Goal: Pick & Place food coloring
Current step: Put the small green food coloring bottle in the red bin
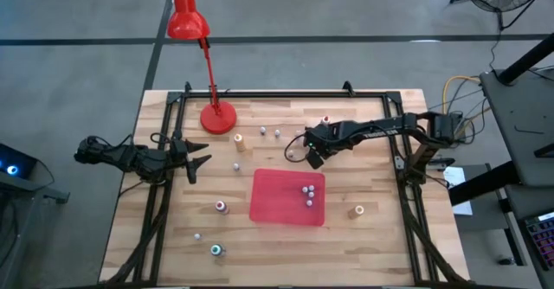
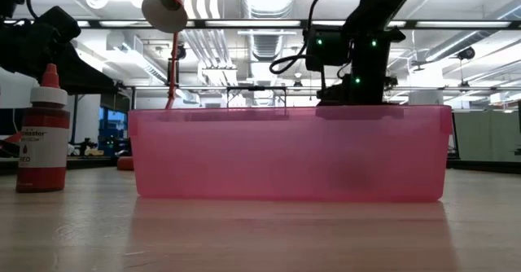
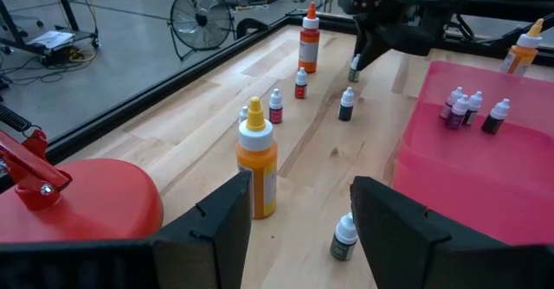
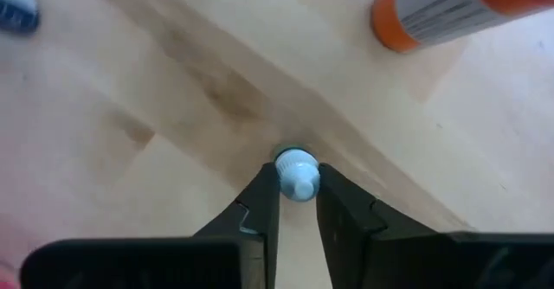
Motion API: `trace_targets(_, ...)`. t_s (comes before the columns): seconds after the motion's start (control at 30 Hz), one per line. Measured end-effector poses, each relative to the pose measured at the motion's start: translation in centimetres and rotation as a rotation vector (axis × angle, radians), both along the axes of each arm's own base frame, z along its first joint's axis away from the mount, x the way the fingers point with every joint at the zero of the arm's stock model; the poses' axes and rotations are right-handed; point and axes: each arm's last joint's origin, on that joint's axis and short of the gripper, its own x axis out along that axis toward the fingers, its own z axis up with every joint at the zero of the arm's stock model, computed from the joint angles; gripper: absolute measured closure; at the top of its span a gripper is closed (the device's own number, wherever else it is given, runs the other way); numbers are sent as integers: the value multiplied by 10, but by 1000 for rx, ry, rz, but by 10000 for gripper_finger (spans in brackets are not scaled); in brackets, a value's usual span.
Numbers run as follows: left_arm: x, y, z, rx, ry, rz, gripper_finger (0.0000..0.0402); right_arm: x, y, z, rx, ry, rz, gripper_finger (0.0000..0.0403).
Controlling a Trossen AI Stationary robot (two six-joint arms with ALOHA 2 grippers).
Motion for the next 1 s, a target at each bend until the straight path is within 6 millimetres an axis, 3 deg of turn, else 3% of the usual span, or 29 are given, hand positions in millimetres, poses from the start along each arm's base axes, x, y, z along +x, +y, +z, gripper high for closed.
trace_targets(0.23, 0, 0, 0, 0, 0, 0, 232, 14, 15, 28, -12, -11, 98, 344)
trace_targets(0.47, 0, 0, 0, 0, 0, -1, 232, 30, 37, 73, -30, -30, 241, 345)
trace_targets(0.73, 0, 0, 0, 0, 0, 0, 232, 49, 72, 126, -42, -188, 410, 346)
trace_targets(0.83, 0, 0, 0, 0, 0, 0, 232, 54, 86, 134, -4, -226, 450, 346)
trace_targets(1.0, 0, 0, 0, 0, 0, -1, 232, 63, 112, 130, 19, -222, 516, 346)
